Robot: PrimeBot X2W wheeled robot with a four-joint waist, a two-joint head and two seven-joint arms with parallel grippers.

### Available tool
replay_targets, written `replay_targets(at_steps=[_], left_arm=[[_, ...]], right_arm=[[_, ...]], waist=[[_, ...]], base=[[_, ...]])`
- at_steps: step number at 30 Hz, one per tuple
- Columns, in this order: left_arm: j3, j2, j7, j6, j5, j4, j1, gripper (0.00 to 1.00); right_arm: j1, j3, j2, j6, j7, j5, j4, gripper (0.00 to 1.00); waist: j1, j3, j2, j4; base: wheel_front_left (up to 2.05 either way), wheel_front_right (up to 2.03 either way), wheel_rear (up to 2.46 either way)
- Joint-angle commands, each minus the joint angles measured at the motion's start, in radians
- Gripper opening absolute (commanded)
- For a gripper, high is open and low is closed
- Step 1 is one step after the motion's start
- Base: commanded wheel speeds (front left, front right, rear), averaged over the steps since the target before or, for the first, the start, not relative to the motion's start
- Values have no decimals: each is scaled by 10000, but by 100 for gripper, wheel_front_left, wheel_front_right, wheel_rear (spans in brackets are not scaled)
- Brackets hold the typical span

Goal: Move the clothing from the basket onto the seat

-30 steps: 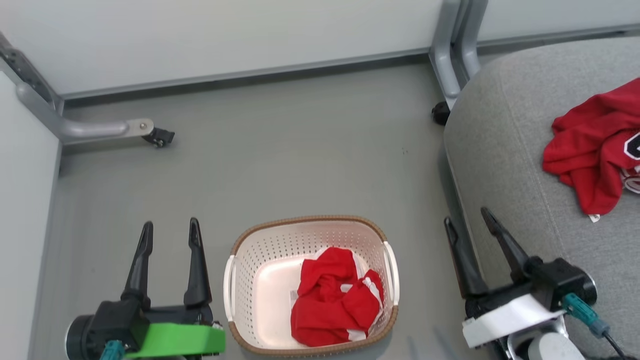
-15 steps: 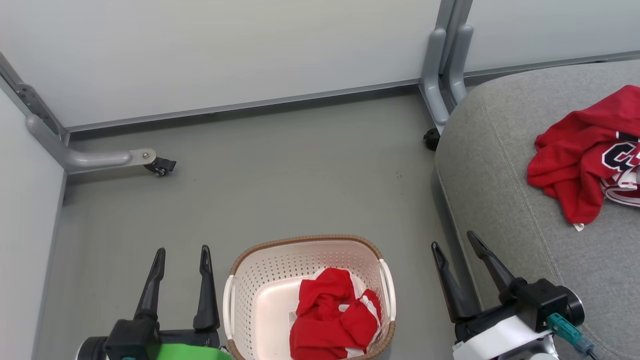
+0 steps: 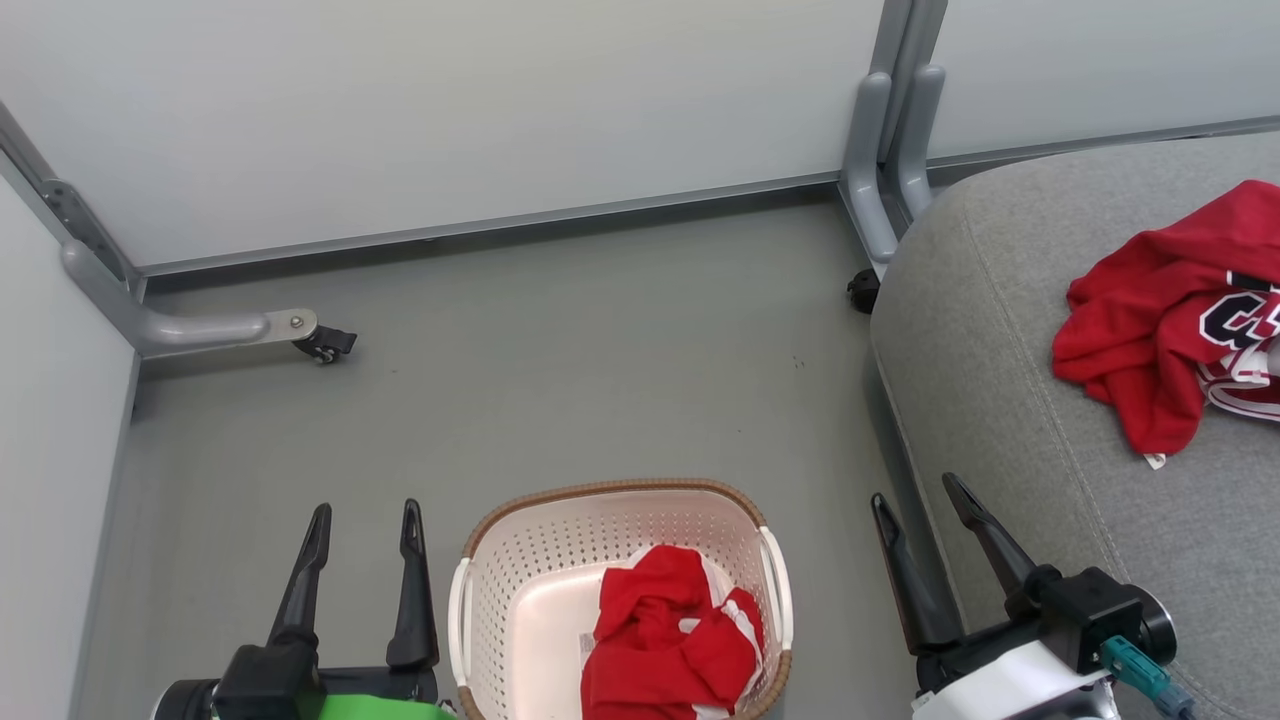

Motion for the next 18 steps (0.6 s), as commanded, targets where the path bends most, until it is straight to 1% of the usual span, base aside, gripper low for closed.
replay_targets(at_steps=[1,7,12,15,18], left_arm=[[24,7,-5,-45,81,21,155,100],[-7,6,-5,-48,123,-2,136,100],[-95,6,-7,-119,113,34,-46,100],[-201,5,-5,-386,327,119,-322,100],[-154,8,-7,-774,686,223,-782,100]], right_arm=[[146,-12,-8,-11,-19,13,9,100],[131,2,-4,-11,-19,-25,-37,100],[-107,-5,-27,-11,-19,-7,-80,100],[-430,199,-172,-12,-19,120,-69,100],[-995,289,-361,-11,-19,269,-111,100]], waist=[[1,-9,0,9],[1,56,0,41],[1,350,0,64],[1,740,0,60],[1,1390,0,22]], base=[[0,0,0],[0,0,0],[0,0,0],[0,0,0],[0,0,0]])
